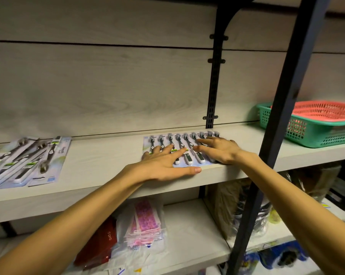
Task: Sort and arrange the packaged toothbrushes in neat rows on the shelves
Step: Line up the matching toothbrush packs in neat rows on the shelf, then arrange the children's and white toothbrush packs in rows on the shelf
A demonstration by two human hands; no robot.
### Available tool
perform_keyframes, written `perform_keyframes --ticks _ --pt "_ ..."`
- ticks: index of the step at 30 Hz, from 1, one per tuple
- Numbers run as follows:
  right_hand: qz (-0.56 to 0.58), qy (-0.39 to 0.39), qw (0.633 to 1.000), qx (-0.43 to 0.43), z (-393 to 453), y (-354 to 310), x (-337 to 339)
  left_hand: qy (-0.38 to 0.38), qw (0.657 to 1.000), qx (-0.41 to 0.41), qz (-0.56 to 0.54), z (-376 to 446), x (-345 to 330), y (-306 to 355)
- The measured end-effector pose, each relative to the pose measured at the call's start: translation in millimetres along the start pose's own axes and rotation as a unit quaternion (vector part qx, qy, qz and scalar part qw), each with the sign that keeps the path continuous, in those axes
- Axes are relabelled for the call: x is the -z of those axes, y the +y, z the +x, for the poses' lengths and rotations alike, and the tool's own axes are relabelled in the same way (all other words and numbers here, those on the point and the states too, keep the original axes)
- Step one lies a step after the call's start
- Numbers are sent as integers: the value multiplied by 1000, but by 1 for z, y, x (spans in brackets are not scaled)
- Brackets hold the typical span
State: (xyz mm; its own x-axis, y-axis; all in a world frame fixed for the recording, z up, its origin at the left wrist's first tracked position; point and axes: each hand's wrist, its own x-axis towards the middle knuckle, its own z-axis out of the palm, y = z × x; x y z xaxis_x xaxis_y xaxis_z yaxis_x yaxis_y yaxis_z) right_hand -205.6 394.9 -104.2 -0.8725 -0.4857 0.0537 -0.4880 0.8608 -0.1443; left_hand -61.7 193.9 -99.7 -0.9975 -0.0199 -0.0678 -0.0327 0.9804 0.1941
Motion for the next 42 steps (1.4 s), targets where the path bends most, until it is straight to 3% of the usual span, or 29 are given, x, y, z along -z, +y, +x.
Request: perform_keyframes --ticks 24,39,42 --pt "2 5 1000 -15 -3 -9 -2 -5 999 -28 -24 -13 4 1" --pt "-11 -23 999 -33 -10 -33 0 24 991 -128 -35 -31 6 -35" --pt "13 8 999 -36 -13 -41 5 33 981 -156 -109 -32 8 -39"
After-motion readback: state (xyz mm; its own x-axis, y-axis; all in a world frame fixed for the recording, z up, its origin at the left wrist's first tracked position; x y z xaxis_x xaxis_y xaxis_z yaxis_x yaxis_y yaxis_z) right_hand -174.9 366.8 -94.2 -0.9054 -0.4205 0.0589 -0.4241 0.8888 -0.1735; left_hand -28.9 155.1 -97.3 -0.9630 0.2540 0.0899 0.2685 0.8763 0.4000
